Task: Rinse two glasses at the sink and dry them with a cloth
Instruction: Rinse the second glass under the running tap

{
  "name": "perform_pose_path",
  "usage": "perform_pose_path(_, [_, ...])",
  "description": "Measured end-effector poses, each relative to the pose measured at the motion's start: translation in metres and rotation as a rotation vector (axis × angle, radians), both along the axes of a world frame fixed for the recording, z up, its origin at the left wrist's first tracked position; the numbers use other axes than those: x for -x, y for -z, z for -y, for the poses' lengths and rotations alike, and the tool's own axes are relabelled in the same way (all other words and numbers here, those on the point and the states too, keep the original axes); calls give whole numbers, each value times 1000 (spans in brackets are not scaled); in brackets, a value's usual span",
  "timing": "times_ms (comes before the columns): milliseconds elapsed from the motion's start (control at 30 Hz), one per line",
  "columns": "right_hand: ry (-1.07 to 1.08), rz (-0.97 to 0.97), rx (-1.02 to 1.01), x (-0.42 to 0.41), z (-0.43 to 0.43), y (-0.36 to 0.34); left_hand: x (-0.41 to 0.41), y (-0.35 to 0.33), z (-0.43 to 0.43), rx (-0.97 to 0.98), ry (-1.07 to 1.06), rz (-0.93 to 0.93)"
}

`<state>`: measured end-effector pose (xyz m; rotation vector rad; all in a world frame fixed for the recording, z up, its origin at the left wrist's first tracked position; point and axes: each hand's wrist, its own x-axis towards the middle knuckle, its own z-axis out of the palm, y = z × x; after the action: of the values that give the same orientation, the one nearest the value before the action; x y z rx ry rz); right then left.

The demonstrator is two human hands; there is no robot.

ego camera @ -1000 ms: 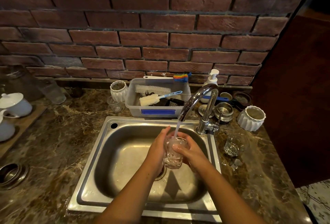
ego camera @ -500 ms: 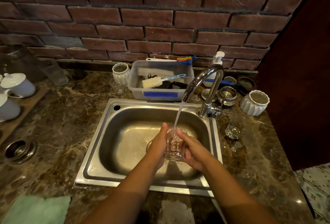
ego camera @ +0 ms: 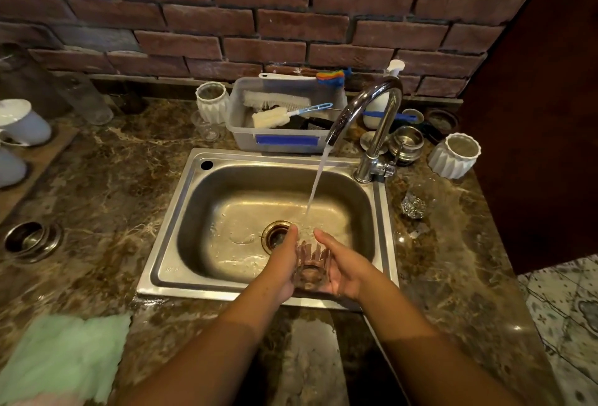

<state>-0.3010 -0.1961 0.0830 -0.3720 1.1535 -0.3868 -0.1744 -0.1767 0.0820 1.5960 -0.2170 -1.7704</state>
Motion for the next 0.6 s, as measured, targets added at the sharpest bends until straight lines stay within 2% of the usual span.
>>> perform_pose_path(233, [-7,-24,38,8,-4,-2,4,-2,-5,17,41,-24])
perform_pose_path(367, [2,-76,195,10,-5,-10,6,-2,-11,52,13,-78])
perform_pose_path(600, [-96,-282,549,7,-10,-34,3,-21,-19,97,-61,-216])
